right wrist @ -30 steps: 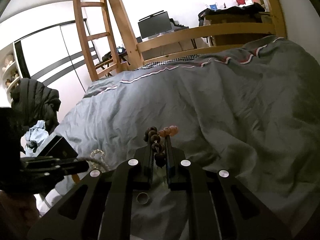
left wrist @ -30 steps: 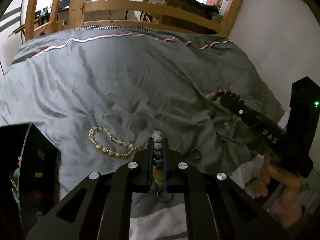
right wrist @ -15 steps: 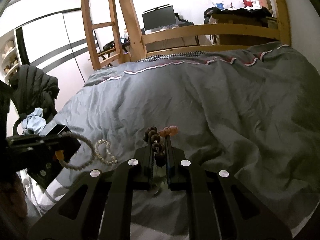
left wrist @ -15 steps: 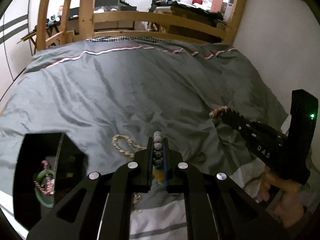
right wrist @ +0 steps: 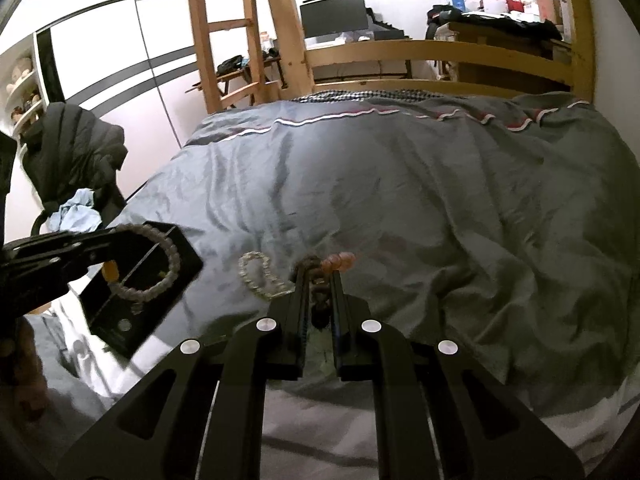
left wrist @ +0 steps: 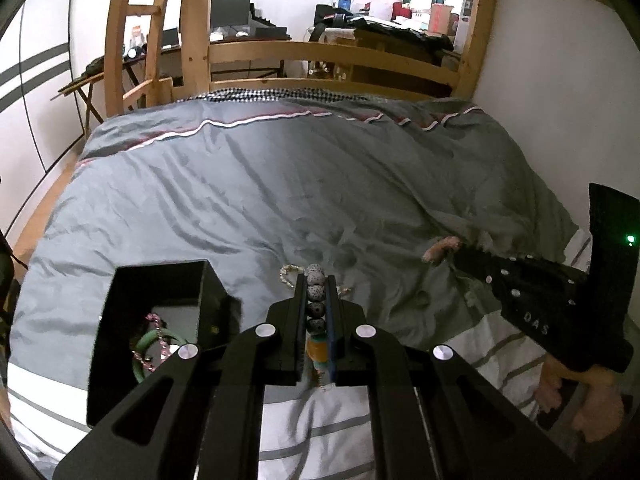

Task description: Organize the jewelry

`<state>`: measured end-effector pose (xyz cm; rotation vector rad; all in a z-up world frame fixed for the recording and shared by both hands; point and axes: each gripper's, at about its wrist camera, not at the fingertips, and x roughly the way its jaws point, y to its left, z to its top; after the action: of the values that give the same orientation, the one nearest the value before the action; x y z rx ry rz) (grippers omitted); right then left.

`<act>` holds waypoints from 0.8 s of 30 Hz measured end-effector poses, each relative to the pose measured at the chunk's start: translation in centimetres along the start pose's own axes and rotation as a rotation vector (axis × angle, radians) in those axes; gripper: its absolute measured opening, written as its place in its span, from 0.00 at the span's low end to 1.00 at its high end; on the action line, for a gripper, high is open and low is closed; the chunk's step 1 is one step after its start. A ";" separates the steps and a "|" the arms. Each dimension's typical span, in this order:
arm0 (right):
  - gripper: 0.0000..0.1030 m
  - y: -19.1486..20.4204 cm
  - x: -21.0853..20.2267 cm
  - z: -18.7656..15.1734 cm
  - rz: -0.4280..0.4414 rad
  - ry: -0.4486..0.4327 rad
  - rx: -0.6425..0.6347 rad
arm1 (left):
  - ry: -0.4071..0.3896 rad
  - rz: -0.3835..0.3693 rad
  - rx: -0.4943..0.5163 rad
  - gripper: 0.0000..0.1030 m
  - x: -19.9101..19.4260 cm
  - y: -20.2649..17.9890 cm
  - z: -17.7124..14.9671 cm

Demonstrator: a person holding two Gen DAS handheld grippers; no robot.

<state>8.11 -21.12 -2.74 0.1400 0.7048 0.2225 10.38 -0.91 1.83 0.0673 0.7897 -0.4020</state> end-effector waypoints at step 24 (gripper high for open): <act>0.40 1.6 8.6 -7.7 -0.113 0.327 -0.077 | -0.049 -0.017 -0.057 0.07 -2.8 4.8 -0.4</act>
<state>9.16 -17.04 -13.62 -0.0109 1.0246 0.1647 10.17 4.51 3.05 -0.0021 0.7537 -0.3962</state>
